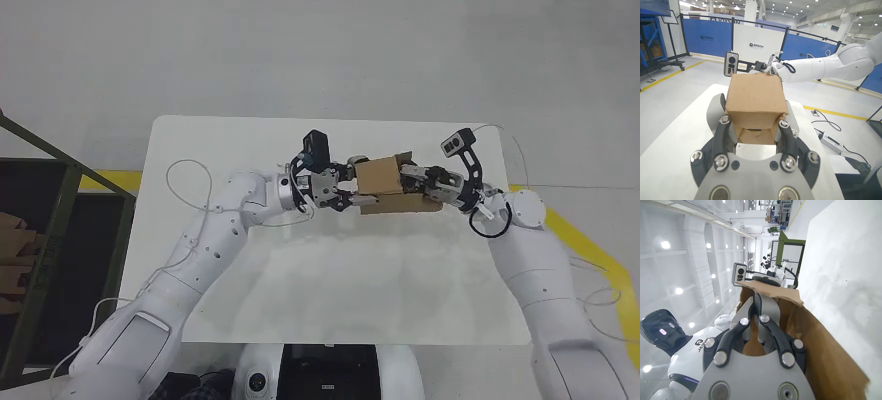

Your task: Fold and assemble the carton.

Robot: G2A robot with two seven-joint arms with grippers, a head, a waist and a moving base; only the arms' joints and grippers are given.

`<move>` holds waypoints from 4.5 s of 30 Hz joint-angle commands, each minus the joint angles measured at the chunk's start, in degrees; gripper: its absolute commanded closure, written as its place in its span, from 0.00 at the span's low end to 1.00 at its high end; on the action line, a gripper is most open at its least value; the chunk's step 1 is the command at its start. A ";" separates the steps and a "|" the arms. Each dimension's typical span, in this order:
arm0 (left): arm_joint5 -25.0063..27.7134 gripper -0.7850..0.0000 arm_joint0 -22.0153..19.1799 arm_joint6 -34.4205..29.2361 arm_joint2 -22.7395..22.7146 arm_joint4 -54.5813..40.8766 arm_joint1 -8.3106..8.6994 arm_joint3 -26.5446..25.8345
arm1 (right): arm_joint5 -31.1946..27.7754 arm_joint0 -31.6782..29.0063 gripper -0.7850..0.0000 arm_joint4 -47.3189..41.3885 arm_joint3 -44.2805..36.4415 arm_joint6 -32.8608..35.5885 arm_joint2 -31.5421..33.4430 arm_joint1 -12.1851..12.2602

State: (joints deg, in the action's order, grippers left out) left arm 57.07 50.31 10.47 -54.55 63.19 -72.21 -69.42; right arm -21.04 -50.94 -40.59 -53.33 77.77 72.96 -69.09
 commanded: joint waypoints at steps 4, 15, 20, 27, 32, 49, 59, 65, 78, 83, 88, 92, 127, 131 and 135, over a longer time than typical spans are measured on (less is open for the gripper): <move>-0.35 0.45 1.41 2.60 -1.33 2.47 0.44 -0.93 | -0.11 -1.01 1.00 -0.43 -0.17 0.22 3.64 1.12; -2.57 0.47 2.24 6.42 -2.06 6.49 0.62 -0.34 | -0.49 -5.23 1.00 9.25 -7.24 4.98 9.24 4.30; -3.69 0.44 2.12 7.60 -1.70 8.48 0.54 0.31 | 1.18 -9.03 1.00 13.44 -14.00 5.70 7.62 4.81; -3.80 0.43 1.55 8.84 -0.80 9.67 0.29 1.28 | 2.30 -9.77 1.00 14.46 -16.59 1.86 6.12 4.86; -3.14 0.44 1.51 9.61 -0.62 9.61 0.24 1.45 | 2.40 -8.53 1.00 14.59 -16.65 0.15 4.97 4.78; -1.42 0.45 1.67 9.42 0.13 9.19 0.12 0.77 | 1.24 -5.61 1.00 14.87 -15.33 -1.53 2.20 4.84; -1.15 0.50 2.22 9.65 0.09 9.19 0.19 0.42 | 0.81 -5.30 1.00 14.31 -15.25 -4.38 6.61 6.05; -0.89 0.50 2.48 9.75 0.06 9.34 0.24 -0.08 | 1.32 -3.71 1.00 17.67 -15.12 -7.70 3.98 5.77; -0.40 0.51 2.26 9.69 0.01 9.49 0.29 -0.48 | 0.21 -2.51 1.00 19.51 -14.99 -6.32 0.99 5.78; -0.20 0.51 2.00 9.54 0.15 9.21 0.22 -0.22 | 0.51 -3.88 1.00 19.29 -17.48 -5.78 -0.27 5.80; -0.13 0.50 1.70 9.45 0.42 8.88 0.10 0.18 | 0.40 -4.00 1.00 18.90 -17.99 -7.06 -1.06 5.71; -0.14 0.50 1.49 9.52 0.32 8.73 0.08 0.58 | -0.38 -4.17 1.00 17.27 -17.50 -8.31 2.18 6.35; -1.71 0.51 1.64 7.79 -0.07 10.51 0.27 0.56 | 2.79 -6.17 1.00 14.43 -12.75 -2.98 3.25 7.80; -2.15 0.51 1.56 7.58 0.23 11.55 0.26 0.56 | 3.01 -6.05 1.00 14.31 -13.55 -3.05 2.45 7.75; -3.15 0.51 1.53 7.54 0.42 13.00 0.29 0.49 | 3.50 -5.83 1.00 14.94 -14.58 -2.77 1.29 7.69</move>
State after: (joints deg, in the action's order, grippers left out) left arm 54.26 51.85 18.02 -54.18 75.72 -71.93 -68.92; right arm -17.68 -56.81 -25.82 -67.70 74.92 74.49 -61.40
